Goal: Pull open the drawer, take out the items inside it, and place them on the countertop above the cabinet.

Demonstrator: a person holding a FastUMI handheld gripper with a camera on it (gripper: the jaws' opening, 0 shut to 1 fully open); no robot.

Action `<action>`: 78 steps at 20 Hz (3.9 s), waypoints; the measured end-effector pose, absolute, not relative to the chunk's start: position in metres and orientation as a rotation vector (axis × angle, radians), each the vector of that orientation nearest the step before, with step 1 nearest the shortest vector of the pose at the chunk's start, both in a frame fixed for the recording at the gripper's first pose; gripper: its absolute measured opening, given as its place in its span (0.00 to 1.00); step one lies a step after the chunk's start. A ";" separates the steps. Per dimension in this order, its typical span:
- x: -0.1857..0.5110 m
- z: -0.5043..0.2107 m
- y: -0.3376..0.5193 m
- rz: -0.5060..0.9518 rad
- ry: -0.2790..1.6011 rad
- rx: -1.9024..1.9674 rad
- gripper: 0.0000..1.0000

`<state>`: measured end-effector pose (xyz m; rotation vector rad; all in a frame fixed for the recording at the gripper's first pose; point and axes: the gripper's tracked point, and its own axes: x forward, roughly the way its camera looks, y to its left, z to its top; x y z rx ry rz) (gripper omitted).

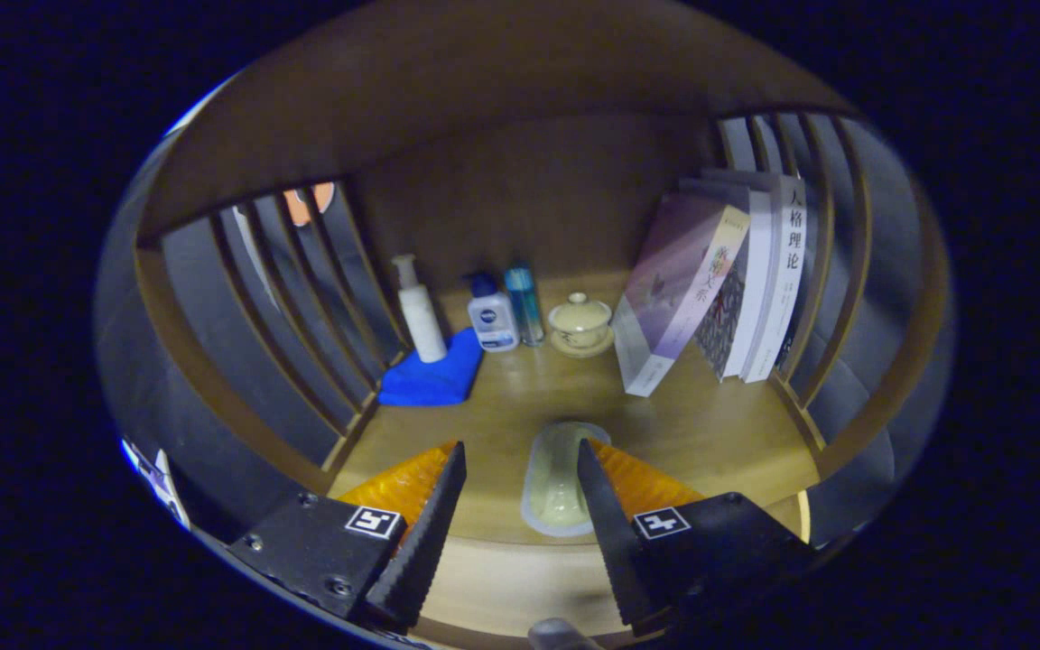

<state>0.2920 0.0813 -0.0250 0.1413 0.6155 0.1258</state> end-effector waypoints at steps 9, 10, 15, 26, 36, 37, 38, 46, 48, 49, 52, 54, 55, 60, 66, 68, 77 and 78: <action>0.207 -0.004 0.104 0.173 0.260 0.102 0.97; 0.196 -0.006 0.104 0.179 0.236 0.097 0.98; 0.137 -0.013 0.095 0.143 0.099 0.038 0.98; 0.041 -0.103 0.063 0.028 0.034 -0.031 0.99; 0.032 -0.209 0.044 -0.008 0.211 -0.023 0.99; 0.036 -0.210 0.042 -0.020 0.217 -0.022 0.99; 0.041 -0.209 0.033 -0.032 0.223 -0.019 0.99; 0.055 -0.212 0.035 -0.042 0.227 -0.014 0.99; 0.063 -0.211 0.035 -0.037 0.225 -0.008 0.99; 0.070 -0.211 0.035 -0.037 0.226 -0.010 0.99; 0.089 -0.211 0.035 -0.043 0.218 -0.018 0.99; 0.105 -0.206 0.036 -0.047 0.196 -0.023 0.99; 0.116 -0.205 0.036 -0.052 0.196 -0.019 0.99; 0.158 -0.209 0.040 -0.066 0.225 -0.016 0.99; 0.209 -0.213 0.039 -0.068 0.232 -0.024 0.99; 0.220 -0.214 0.039 -0.070 0.226 -0.023 1.00; 0.245 -0.218 0.041 -0.070 0.225 -0.004 0.99; 0.245 -0.219 0.041 -0.067 0.231 0.002 0.99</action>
